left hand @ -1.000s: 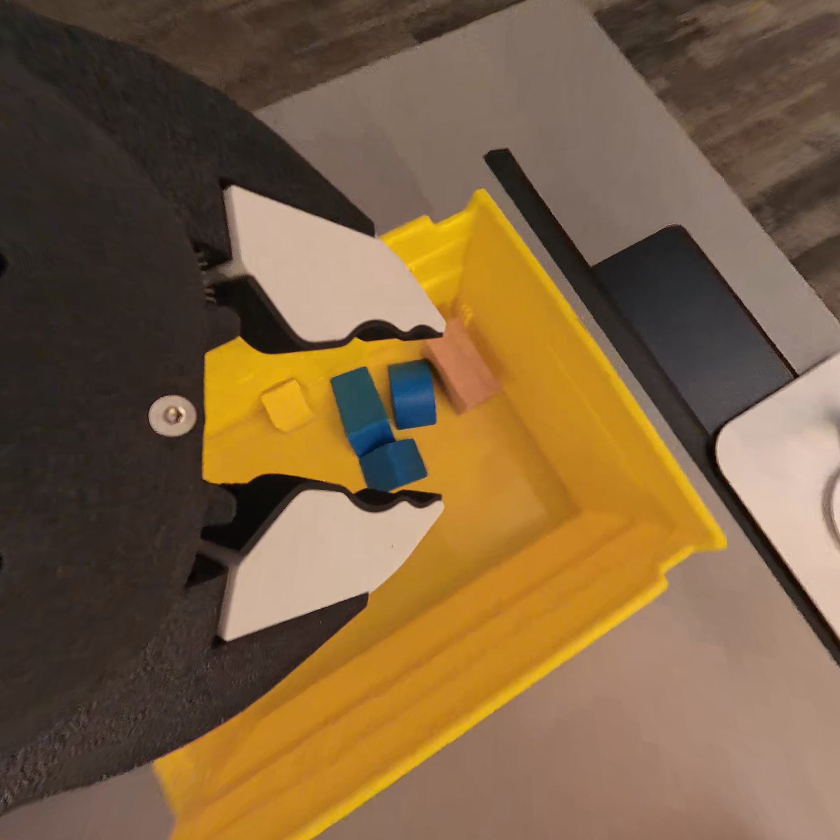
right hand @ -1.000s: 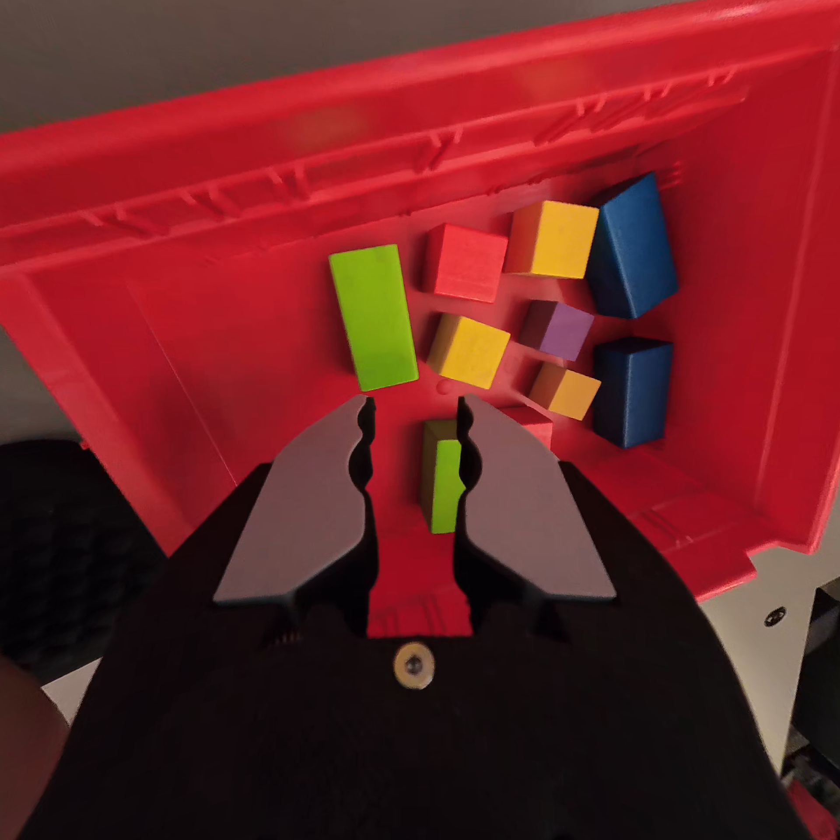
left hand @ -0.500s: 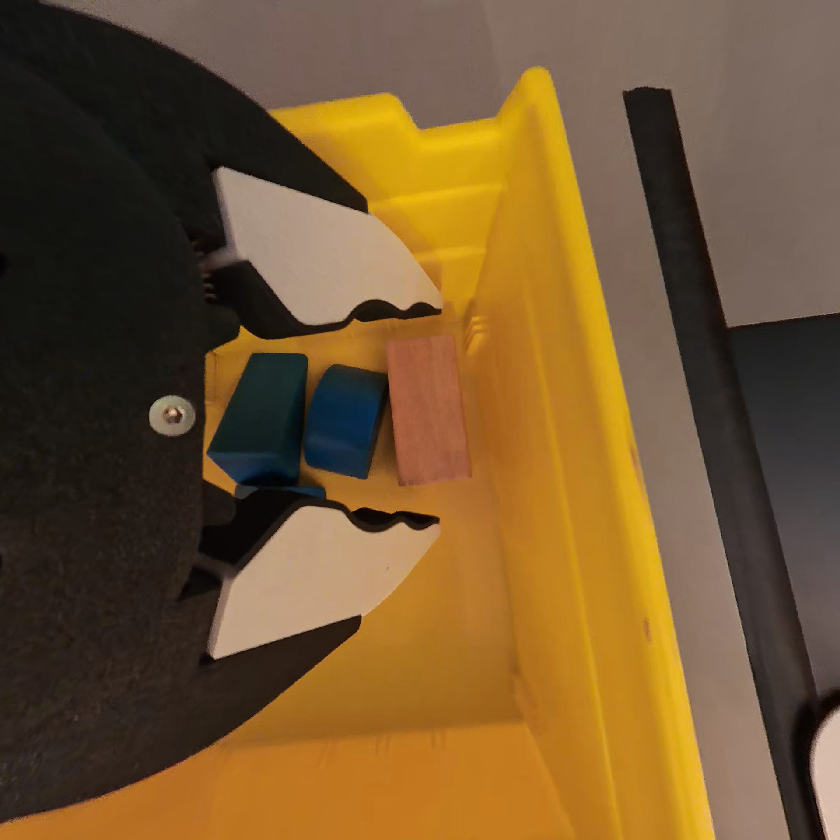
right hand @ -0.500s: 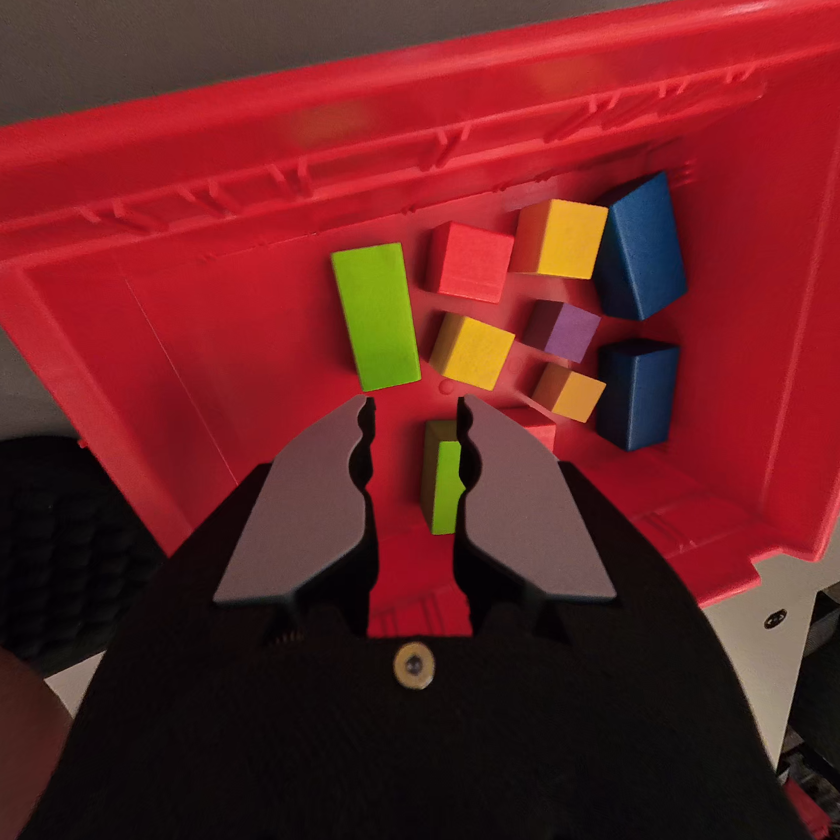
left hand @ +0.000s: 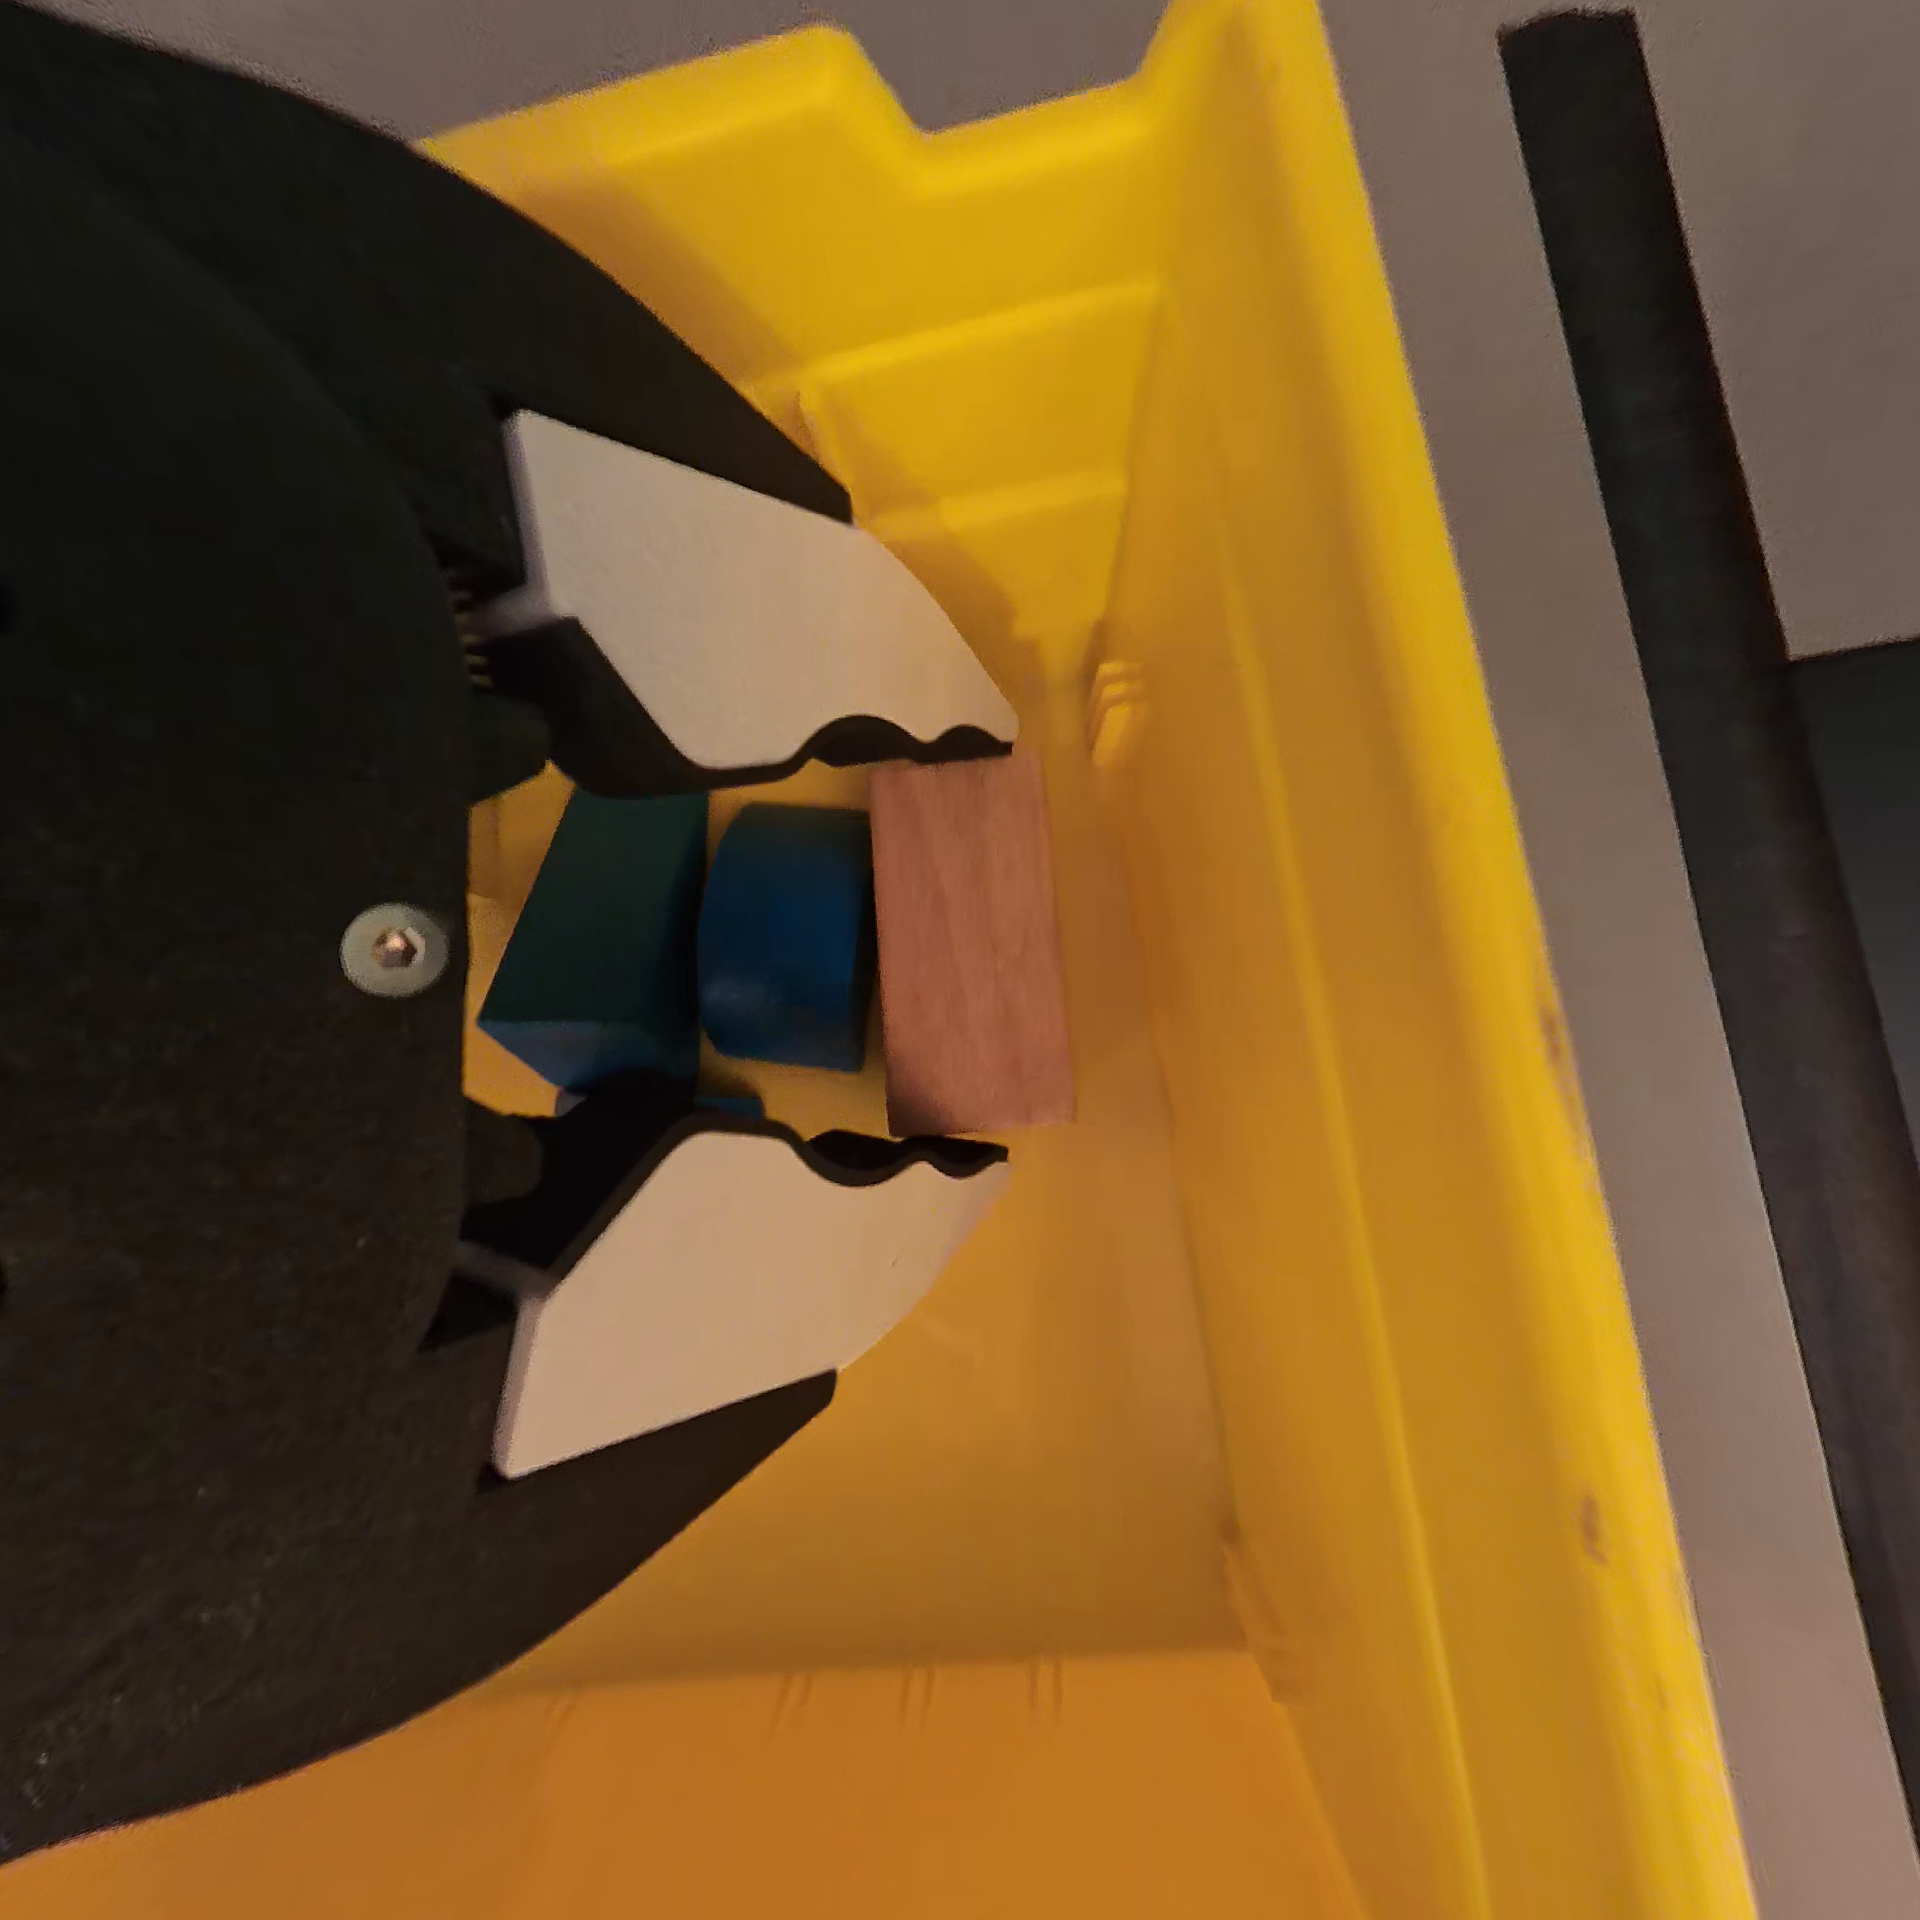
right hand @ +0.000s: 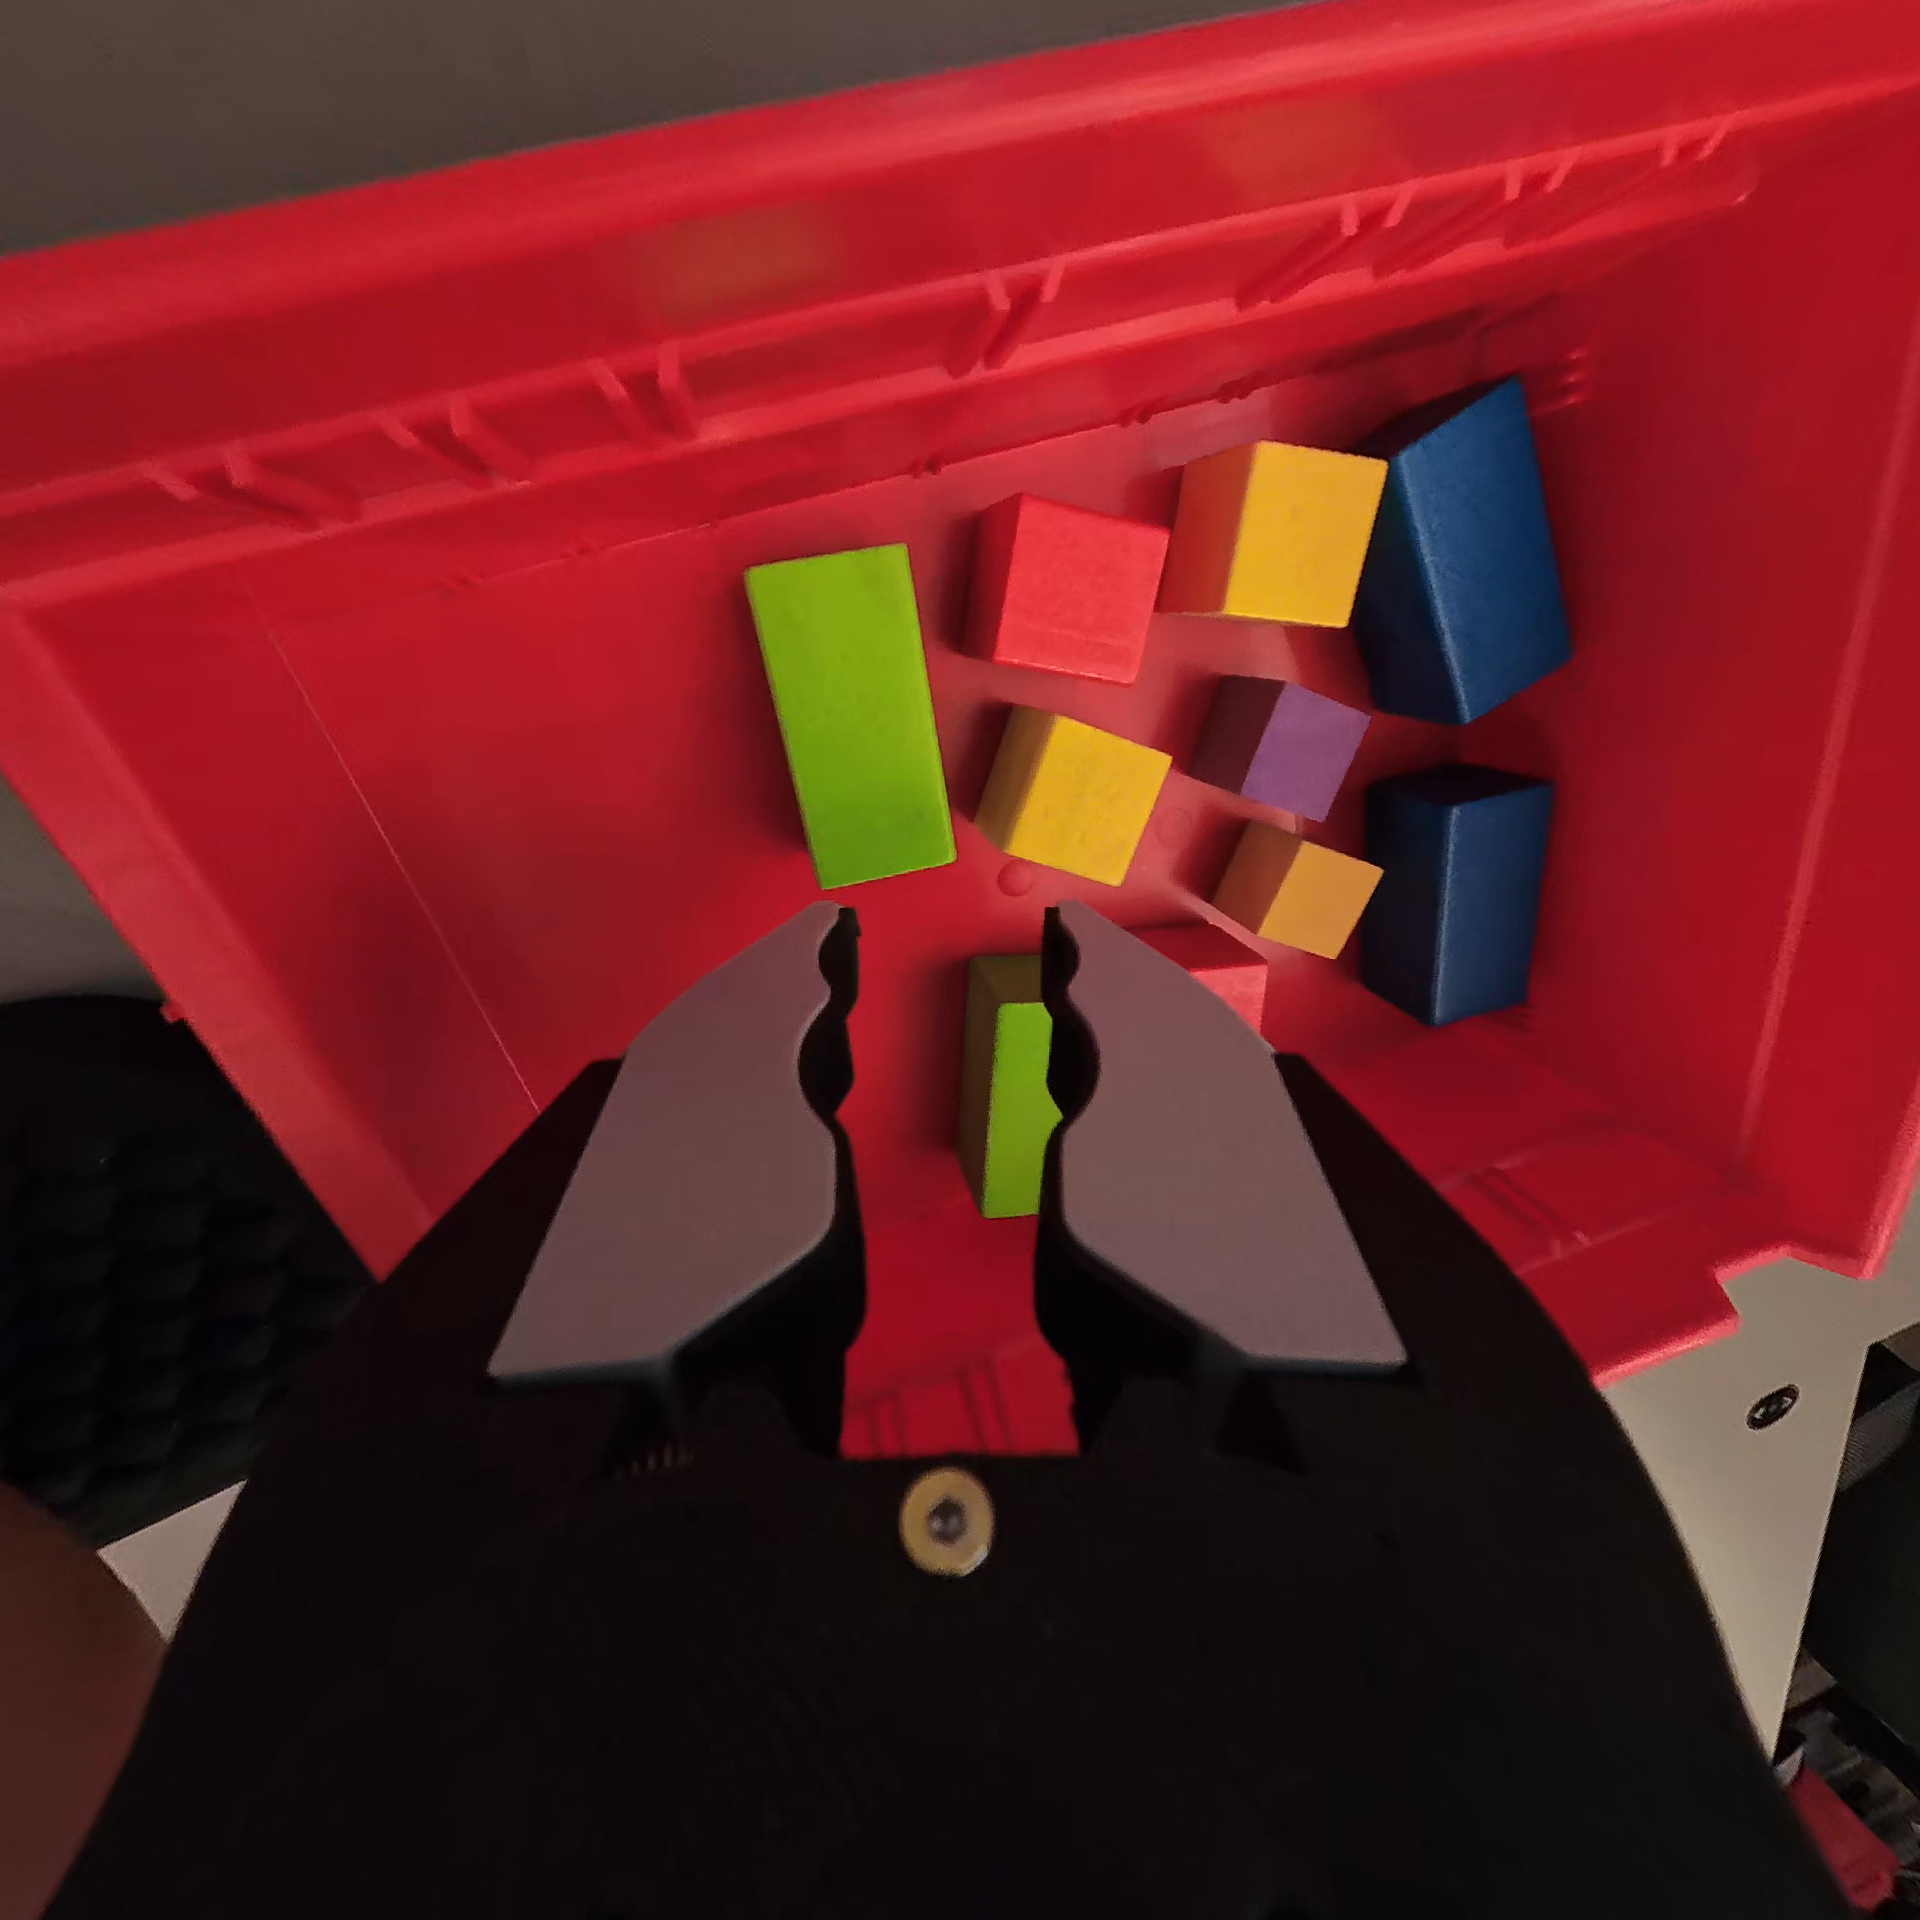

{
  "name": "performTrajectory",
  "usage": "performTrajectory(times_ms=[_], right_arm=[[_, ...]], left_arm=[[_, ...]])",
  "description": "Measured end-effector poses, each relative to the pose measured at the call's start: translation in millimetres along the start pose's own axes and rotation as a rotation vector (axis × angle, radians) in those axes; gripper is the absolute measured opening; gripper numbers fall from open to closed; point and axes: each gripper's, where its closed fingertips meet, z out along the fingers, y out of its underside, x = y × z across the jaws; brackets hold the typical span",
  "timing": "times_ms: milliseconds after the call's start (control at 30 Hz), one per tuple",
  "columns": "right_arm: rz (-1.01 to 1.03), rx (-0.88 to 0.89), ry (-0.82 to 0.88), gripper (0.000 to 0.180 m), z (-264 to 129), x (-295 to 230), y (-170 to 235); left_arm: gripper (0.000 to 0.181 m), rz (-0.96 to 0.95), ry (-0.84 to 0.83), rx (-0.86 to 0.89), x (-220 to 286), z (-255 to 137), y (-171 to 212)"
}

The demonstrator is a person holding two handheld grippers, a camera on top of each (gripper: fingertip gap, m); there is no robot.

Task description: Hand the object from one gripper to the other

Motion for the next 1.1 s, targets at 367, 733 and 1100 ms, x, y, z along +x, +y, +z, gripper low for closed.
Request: performTrajectory(times_ms=[367, 733, 1100], right_arm=[[-0.028, 0.050, 0.112, 0.035, -18, 12, -11], [-0.370, 0.767, 0.328, 0.035, -114, -35, -178], [-0.667, 1.072, 0.250, 0.045, -143, -144, -251]], left_arm=[[0.069, 0.021, 0.147, 0.061, 16, -47, -9], [0.069, 0.377, 0.955, 0.192, 158, -178, 7], [0.068, 0.851, 1.370, 0.136, 252, -271, 81]])
